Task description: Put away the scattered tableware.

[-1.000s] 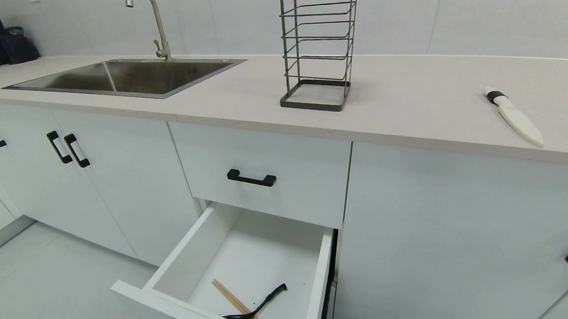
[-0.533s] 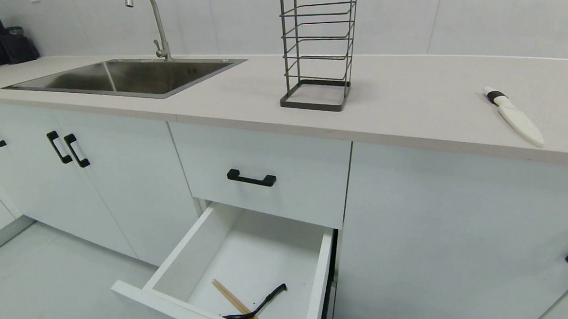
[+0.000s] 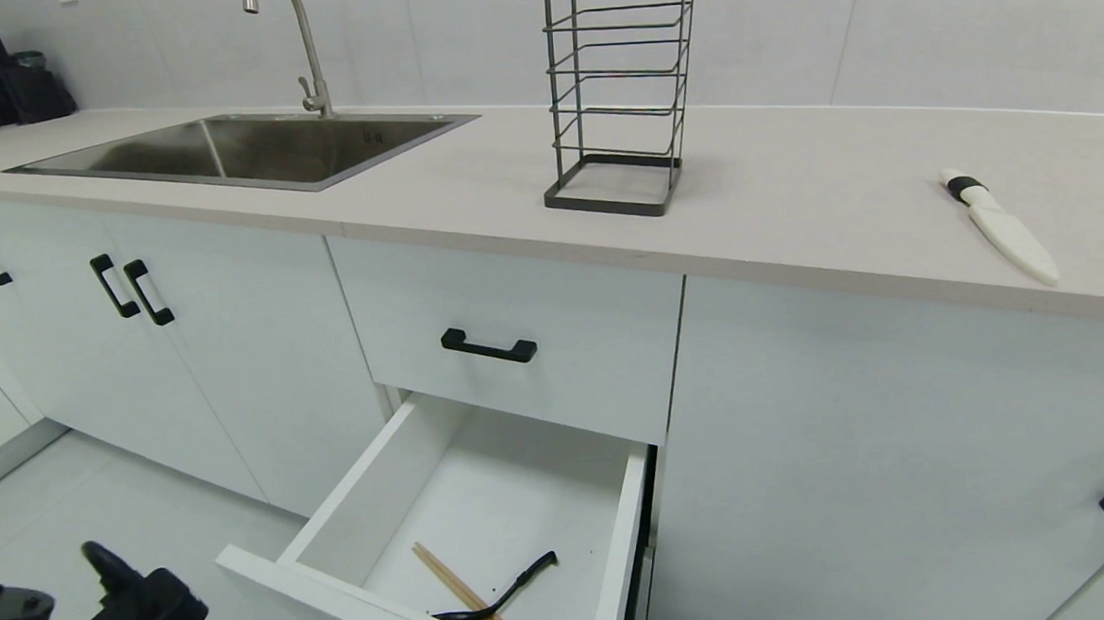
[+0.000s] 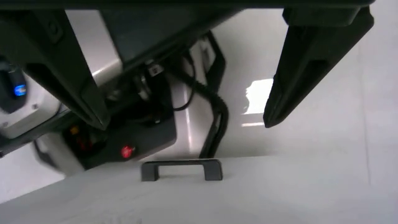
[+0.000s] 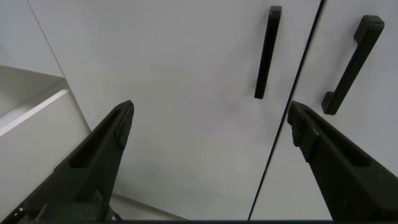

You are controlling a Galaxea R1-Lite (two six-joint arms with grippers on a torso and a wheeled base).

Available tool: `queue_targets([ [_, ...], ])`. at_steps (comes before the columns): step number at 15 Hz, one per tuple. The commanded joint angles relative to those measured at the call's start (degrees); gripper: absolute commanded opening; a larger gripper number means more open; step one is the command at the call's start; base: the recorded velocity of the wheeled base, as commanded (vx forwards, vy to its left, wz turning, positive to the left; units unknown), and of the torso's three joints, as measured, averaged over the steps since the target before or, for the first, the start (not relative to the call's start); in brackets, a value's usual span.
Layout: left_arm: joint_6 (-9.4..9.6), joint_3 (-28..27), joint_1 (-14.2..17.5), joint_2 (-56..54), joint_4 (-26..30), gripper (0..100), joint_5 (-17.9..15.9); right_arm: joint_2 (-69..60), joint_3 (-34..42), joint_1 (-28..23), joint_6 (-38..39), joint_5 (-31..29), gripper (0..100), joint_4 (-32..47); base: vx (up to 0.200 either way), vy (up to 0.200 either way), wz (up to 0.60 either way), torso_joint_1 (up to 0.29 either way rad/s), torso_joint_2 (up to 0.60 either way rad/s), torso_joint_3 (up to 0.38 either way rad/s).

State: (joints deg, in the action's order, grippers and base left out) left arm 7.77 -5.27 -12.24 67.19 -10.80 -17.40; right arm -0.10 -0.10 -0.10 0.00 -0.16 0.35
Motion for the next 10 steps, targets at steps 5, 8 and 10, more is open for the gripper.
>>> queue_targets([
  [5, 2.78, -0.6, 0.0, 16.0, -10.6, 100, 0.4, 0.1, 0.0, 0.0, 0.0, 0.0, 100, 0.0, 0.000, 0.000, 0.00, 0.000, 0.00, 0.000],
  [8, 2.78, -0.9, 0.3, 19.1, -14.2, 100, 0.3, 0.1, 0.0, 0.0, 0.0, 0.0, 100, 0.0, 0.000, 0.000, 0.00, 0.000, 0.00, 0.000],
  [10, 2.87, -0.9, 0.0, 21.0, -16.5, 100, 0.3, 0.1, 0.0, 0.0, 0.1, 0.0, 100, 0.0, 0.000, 0.000, 0.00, 0.000, 0.00, 0.000],
])
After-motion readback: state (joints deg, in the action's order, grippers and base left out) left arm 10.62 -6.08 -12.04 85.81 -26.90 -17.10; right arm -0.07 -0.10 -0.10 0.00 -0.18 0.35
